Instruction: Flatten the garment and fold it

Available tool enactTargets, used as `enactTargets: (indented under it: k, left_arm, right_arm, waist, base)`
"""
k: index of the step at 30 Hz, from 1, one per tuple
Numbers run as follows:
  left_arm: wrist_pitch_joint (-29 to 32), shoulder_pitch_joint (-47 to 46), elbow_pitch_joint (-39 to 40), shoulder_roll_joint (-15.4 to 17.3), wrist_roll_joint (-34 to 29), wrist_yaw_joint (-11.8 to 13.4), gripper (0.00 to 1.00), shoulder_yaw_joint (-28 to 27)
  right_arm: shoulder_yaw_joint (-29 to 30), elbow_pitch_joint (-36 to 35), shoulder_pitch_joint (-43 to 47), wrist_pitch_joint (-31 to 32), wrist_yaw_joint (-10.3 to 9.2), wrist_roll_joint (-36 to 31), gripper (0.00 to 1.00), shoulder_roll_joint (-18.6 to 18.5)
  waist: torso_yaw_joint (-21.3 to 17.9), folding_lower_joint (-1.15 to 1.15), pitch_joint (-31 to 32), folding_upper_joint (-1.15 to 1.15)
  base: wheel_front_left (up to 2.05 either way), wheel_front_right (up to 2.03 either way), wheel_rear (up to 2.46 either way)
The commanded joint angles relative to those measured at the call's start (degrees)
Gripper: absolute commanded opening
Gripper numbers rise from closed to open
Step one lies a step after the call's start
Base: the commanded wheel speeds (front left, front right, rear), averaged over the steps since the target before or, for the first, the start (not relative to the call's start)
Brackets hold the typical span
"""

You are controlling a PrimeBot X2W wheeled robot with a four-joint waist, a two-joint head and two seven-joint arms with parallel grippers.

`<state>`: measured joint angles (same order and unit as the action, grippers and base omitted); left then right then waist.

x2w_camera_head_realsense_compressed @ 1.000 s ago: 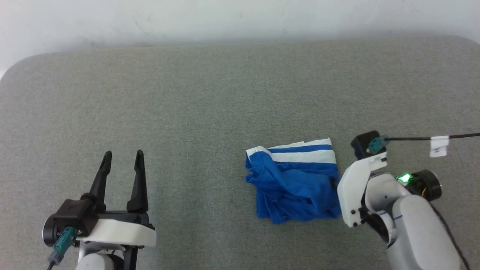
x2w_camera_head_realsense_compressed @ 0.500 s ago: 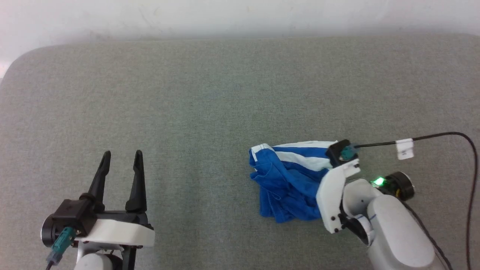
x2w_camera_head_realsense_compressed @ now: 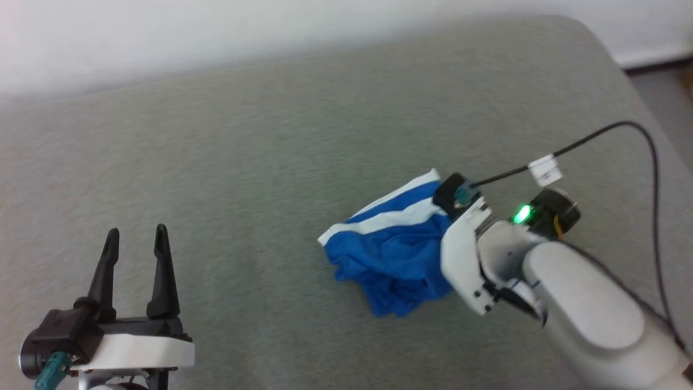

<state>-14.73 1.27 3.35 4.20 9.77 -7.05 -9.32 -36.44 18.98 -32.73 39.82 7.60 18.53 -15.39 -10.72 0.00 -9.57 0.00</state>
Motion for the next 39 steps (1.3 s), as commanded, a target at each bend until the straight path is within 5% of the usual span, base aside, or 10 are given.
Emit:
enactTargets:
  k: [1,10,29,30,31,39]
  left_arm:
    - [-0.27,0.44,0.62,0.25,0.04,-0.08,1.0,-0.19]
    - [0.07,-2.19,3.5,3.14,-0.58,-0.22,1.0,1.22]
    - [5.04,-4.9,13.36,10.5,0.19,-0.2,1.0,-0.41]
    - [5.09,-4.86,13.5,10.62,0.27,-0.2,1.0,-0.32]
    - [5.12,-4.86,13.6,10.71,0.37,-0.21,1.0,-0.22]
    - [4.23,-4.91,11.36,9.95,0.77,-0.16,1.0,1.61]
  right_arm:
    - [-0.23,-0.25,-1.58,-0.14,-0.11,0.74,0.0,-0.79]
    - [5.25,5.65,-8.87,-5.21,-0.11,0.87,0.0,-5.64]
    - [34.9,21.0,-17.76,-14.9,-0.11,-16.46,0.0,-5.75]
    - [36.48,21.36,-17.76,-15.04,-0.11,-17.57,0.42,-5.57]
    - [38.09,21.63,-17.72,-15.09,-0.11,-18.75,1.0,-5.47]
    - [48.11,19.12,-16.93,-18.64,-0.11,-23.92,1.0,-3.86]
  waist:
    - [-11.63,0.0,-3.67,0.0]
    - [-16.42,0.0,-10.96,0.0]
    - [-9.72,0.0,-25.04,0.0]
    - [-9.56,0.0,-25.11,0.0]
    - [-9.39,0.0,-25.17,0.0]
    - [-8.19,0.0,-20.93,0.0]
  base:
    - [0.0,0.0,0.0]
    - [0.0,0.0,0.0]
    - [0.0,0.0,0.0]
    - [0.0,0.0,0.0]
    - [0.0,0.0,0.0]
    - [0.0,0.0,0.0]
